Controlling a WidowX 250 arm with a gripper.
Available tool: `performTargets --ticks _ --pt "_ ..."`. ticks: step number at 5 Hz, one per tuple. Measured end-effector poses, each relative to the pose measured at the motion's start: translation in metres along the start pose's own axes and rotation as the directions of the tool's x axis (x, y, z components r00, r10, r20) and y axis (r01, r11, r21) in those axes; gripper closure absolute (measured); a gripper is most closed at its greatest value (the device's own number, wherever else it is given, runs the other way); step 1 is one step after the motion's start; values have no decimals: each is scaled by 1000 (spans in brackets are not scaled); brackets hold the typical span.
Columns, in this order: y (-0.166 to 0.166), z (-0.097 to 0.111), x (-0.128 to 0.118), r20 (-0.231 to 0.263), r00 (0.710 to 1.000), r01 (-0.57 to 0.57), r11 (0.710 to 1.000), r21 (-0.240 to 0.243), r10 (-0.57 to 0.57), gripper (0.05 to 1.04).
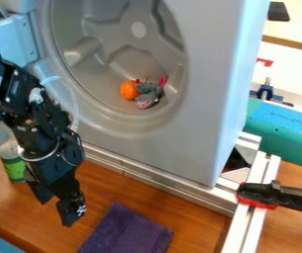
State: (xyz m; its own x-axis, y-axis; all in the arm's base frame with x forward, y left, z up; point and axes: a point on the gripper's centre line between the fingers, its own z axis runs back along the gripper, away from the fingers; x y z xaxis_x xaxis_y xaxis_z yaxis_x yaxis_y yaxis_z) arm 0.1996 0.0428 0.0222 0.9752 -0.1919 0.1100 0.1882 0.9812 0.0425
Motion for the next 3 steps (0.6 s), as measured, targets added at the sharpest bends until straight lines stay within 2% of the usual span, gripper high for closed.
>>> performTargets --ticks 1,2,3 --pt "-1 -2 -2 -8 1000 0 1000 -4 0 85" --pt "20 -3 1 23 999 -44 998 36 43 85" --pt "49 4 8 90 990 -115 991 72 108 85"
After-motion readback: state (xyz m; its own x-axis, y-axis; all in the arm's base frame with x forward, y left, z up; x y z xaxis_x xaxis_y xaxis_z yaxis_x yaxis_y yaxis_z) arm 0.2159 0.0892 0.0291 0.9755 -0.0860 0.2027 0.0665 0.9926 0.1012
